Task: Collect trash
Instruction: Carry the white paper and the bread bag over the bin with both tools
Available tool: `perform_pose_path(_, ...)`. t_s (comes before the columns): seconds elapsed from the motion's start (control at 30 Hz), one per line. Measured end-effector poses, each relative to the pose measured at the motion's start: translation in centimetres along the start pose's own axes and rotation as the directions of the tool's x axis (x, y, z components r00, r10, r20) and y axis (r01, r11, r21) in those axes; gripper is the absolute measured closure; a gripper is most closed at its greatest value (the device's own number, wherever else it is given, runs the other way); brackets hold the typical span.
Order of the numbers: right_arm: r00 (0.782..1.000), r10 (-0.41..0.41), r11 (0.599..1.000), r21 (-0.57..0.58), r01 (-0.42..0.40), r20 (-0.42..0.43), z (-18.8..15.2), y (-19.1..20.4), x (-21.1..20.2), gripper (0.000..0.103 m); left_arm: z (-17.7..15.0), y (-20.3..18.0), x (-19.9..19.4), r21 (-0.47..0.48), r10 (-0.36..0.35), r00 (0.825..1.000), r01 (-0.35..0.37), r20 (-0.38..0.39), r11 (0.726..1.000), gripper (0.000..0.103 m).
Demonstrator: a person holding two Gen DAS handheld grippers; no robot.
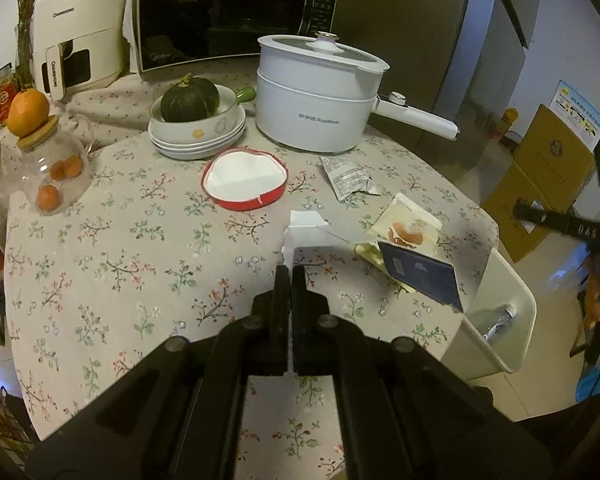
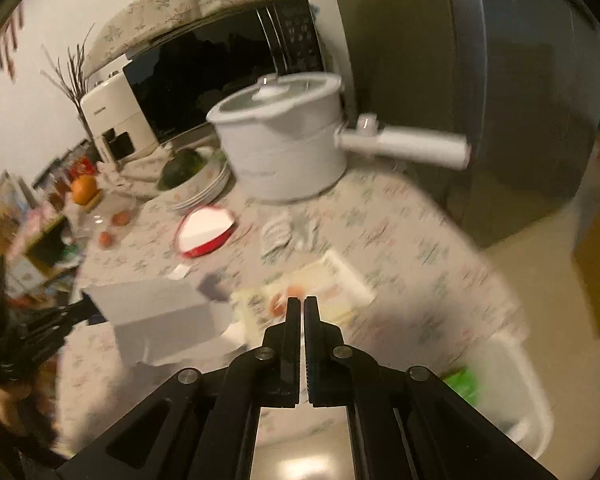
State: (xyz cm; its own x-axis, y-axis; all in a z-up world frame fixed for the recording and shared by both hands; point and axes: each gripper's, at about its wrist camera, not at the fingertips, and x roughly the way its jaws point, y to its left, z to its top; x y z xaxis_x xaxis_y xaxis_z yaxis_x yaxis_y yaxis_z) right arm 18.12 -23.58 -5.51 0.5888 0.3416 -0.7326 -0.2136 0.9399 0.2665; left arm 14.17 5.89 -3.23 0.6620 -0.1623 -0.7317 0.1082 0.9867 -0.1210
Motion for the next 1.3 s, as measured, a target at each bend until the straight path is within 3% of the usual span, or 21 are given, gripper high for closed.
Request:
perform_pose_path(0.07,0.999,-0.006,1.0,0.007,0.006,-0.049,-0.7,0.0,1.3,0.063,-0.1,0.4,-0.2,-0.015,0.014,1.0,-0.014,0.002,1.0,0.102)
perform_pose_path(0.1,0.998,-0.018,1.0,-0.003,0.018,-0.065,-1.1,0.2,1.9,0.036,-0.1,0.7,-0.3,-0.021,0.023,1.0,-0.022,0.004,1.0,0.102)
perform_pose_path(0.13,0.996,-0.026,0.999,-0.024,0.024,-0.079,-1.5,0.6,2.5,0.026,-0.2,1.0,-0.4,-0.028,0.03,1.0,-0.03,0.006,0.999,0.102)
perform_pose_path(0.27,0.983,-0.034,0.999,-0.047,0.027,-0.178,-2.3,1.7,5.3,0.027,-0.2,2.8,-0.8,-0.077,0.049,0.999,-0.049,0.009,0.996,0.102)
perform_pose_path(0.53,0.976,0.021,0.985,0.173,0.017,-0.218,-1.3,0.5,10.4,0.027,-0.6,6.1,-0.8,-0.156,0.047,0.999,-0.048,-0.012,0.987,0.102)
perform_pose_path(0.6,0.974,0.024,0.975,0.222,0.027,-0.225,-1.0,0.3,11.9,0.029,-0.9,6.4,-0.3,-0.155,0.052,0.998,-0.056,-0.029,0.986,0.102)
perform_pose_path(0.73,0.969,0.022,0.954,0.296,0.054,-0.248,-1.2,-0.1,14.0,0.049,-1.2,6.9,0.6,-0.149,0.055,0.997,-0.062,-0.055,0.987,0.102)
perform_pose_path(0.8,0.966,0.032,0.942,0.33,0.056,-0.255,-1.5,-0.4,14.6,0.061,-1.3,6.9,0.8,-0.141,0.052,0.997,-0.061,-0.063,0.988,0.102)
perform_pose_path(0.87,0.97,0.044,0.938,0.344,0.042,-0.238,-1.6,-0.6,14.7,0.088,-1.3,6.9,0.9,-0.133,0.049,0.996,-0.058,-0.068,0.989,0.102)
perform_pose_path(1.03,0.973,0.1,0.924,0.381,-0.014,-0.207,-1.6,-1.1,14.1,0.096,-1.4,6.8,0.8,-0.121,0.036,0.997,-0.044,-0.068,0.992,0.102)
perform_pose_path(1.3,0.987,0.088,0.955,0.294,-0.046,-0.133,-0.3,-0.8,8.9,0.097,-1.2,6.1,0.3,-0.126,0.007,0.999,-0.013,-0.051,0.992,0.102)
